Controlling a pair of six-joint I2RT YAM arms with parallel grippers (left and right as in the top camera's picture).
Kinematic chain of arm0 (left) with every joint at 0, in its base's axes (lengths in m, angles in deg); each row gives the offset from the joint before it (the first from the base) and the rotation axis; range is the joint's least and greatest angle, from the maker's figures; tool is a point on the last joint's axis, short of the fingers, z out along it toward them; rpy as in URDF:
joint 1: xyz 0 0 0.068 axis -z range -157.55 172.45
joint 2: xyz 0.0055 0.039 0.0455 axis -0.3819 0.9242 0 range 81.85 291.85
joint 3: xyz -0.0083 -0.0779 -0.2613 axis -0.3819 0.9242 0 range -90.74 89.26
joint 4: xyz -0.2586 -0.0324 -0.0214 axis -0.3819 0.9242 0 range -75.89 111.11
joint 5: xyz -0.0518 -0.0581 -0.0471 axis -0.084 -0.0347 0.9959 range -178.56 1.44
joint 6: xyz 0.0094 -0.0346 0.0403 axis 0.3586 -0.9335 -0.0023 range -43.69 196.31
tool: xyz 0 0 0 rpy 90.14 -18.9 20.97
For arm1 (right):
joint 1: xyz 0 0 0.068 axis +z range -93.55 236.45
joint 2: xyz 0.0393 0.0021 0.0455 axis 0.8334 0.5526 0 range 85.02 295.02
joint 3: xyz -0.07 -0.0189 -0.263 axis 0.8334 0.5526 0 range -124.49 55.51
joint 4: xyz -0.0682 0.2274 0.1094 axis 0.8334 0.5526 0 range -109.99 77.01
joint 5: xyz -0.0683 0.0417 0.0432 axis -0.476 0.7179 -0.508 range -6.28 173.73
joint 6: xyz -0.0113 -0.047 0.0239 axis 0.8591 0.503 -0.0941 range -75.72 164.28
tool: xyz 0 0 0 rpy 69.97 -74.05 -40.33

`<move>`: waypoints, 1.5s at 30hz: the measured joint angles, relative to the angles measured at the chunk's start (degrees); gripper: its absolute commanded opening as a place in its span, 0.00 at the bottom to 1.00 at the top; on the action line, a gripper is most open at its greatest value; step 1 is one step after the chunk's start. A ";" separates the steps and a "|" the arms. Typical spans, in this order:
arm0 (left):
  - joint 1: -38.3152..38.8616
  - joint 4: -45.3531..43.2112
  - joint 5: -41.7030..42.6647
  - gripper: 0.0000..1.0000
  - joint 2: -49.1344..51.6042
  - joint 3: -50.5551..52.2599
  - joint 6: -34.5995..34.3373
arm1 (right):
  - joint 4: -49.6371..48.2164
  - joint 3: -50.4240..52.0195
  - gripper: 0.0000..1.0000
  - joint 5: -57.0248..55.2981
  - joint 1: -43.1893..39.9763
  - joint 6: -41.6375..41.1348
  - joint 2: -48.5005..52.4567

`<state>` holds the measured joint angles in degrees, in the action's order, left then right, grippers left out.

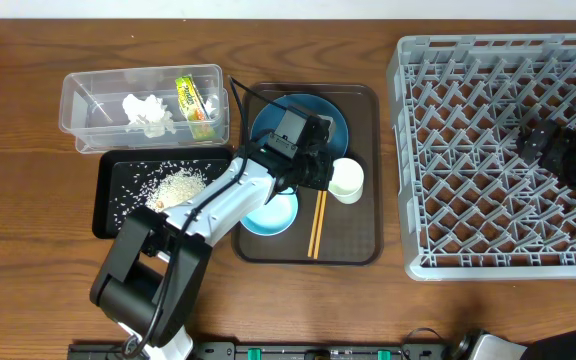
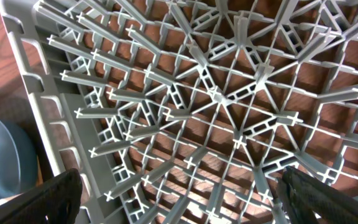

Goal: Sort waste into correct bins and load items into the dishwasher rack
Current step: 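Reach the left gripper to the white paper cup on the brown tray, then grasp the white cup with the left gripper and lift it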

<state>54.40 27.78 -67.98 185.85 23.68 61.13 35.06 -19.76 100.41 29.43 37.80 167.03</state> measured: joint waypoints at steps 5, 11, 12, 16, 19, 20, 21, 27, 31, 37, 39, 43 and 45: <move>0.00 -0.50 0.02 0.23 -2.14 0.00 0.00 | 0.00 0.00 0.99 0.00 0.00 0.02 0.00; 0.81 1.86 0.26 0.25 -3.30 0.00 0.00 | 0.00 0.00 0.99 0.00 0.00 0.04 0.00; 1.20 1.97 0.26 0.27 -3.30 0.00 0.00 | 0.00 0.00 0.99 0.00 0.00 0.07 0.00; 3.30 1.97 0.28 0.29 -3.30 0.00 0.00 | 0.00 0.00 0.99 0.02 0.00 0.17 0.00; 4.76 2.10 -0.09 0.29 -3.30 0.00 -0.02 | 0.00 0.00 0.99 0.00 0.00 0.17 0.00; 5.07 2.36 -0.37 0.29 -3.30 0.00 0.00 | 0.02 0.00 0.99 0.00 0.00 0.17 0.00; 5.40 2.69 -1.14 0.29 -3.30 0.00 0.00 | 0.00 0.00 0.99 0.00 0.00 0.20 0.00; 5.88 3.21 -3.85 0.29 -3.28 0.33 0.00 | 0.02 0.00 0.99 0.02 0.00 0.20 0.00; 5.88 3.23 -4.48 0.29 -2.82 0.33 0.00 | 0.09 0.00 0.99 0.00 0.00 0.20 0.00; 5.88 3.26 -4.52 0.22 -2.08 0.37 0.02 | 0.22 0.00 0.99 0.00 0.00 0.20 0.00; 5.90 3.67 -4.52 0.21 -2.08 0.37 0.00 | 0.26 0.00 0.99 0.00 0.00 0.20 0.00; 6.05 5.49 -4.44 0.13 -2.08 0.39 -0.11 | 0.42 0.00 0.99 0.00 0.00 0.20 0.00; 6.10 5.55 -4.46 0.13 -2.08 0.42 0.02 | 0.42 0.00 0.99 0.00 0.00 0.20 0.00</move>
<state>60.50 33.33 -72.44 183.78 24.09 61.16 35.47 -19.76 100.41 29.43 38.00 167.03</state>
